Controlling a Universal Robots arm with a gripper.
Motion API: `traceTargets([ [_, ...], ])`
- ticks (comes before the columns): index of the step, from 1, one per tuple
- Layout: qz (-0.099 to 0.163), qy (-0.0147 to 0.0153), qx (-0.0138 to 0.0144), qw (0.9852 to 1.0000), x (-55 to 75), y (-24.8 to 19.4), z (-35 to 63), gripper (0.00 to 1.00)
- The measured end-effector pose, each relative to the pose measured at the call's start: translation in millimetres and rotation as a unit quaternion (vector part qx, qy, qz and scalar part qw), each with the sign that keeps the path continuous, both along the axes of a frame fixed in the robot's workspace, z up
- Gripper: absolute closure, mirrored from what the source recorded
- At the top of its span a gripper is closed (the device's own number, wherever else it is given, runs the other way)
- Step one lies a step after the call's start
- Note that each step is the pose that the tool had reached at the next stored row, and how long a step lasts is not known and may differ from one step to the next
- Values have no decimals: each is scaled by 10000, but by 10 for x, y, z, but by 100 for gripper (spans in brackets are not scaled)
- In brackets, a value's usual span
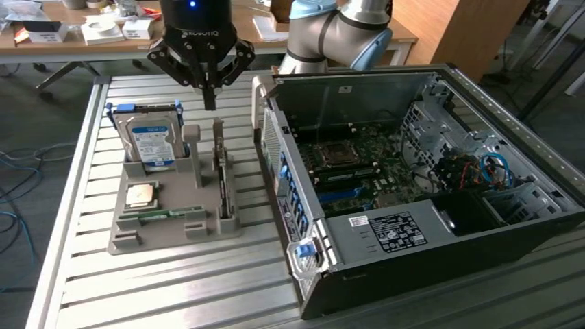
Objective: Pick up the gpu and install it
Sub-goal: 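Reach for the gpu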
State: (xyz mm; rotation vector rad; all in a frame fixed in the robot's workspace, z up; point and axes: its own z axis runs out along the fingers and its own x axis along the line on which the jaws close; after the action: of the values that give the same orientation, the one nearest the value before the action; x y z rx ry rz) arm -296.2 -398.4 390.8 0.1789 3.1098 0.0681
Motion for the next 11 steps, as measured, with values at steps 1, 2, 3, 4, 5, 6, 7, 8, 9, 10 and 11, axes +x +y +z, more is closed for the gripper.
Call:
traceTargets([
  [1,0,0,0,10000,0,0,0,89],
  [2,0,0,0,10000,1,0,0,89],
  [3,1,0,0,10000,0,0,0,89],
  [4,1,0,0,10000,0,0,0,89],
  [5,0,1,0,10000,0,0,-3,89],
  [6,1,0,0,10000,0,-1,-13,89],
  [7,1,0,0,10000,0,0,-27,89],
  [8,1,1,0,10000,0,0,-40,89],
  [9,1,0,0,10000,0,0,-56,89],
  [10,1,0,0,10000,0,0,-70,89],
  [11,1,0,0,10000,0,0,-82,89],
])
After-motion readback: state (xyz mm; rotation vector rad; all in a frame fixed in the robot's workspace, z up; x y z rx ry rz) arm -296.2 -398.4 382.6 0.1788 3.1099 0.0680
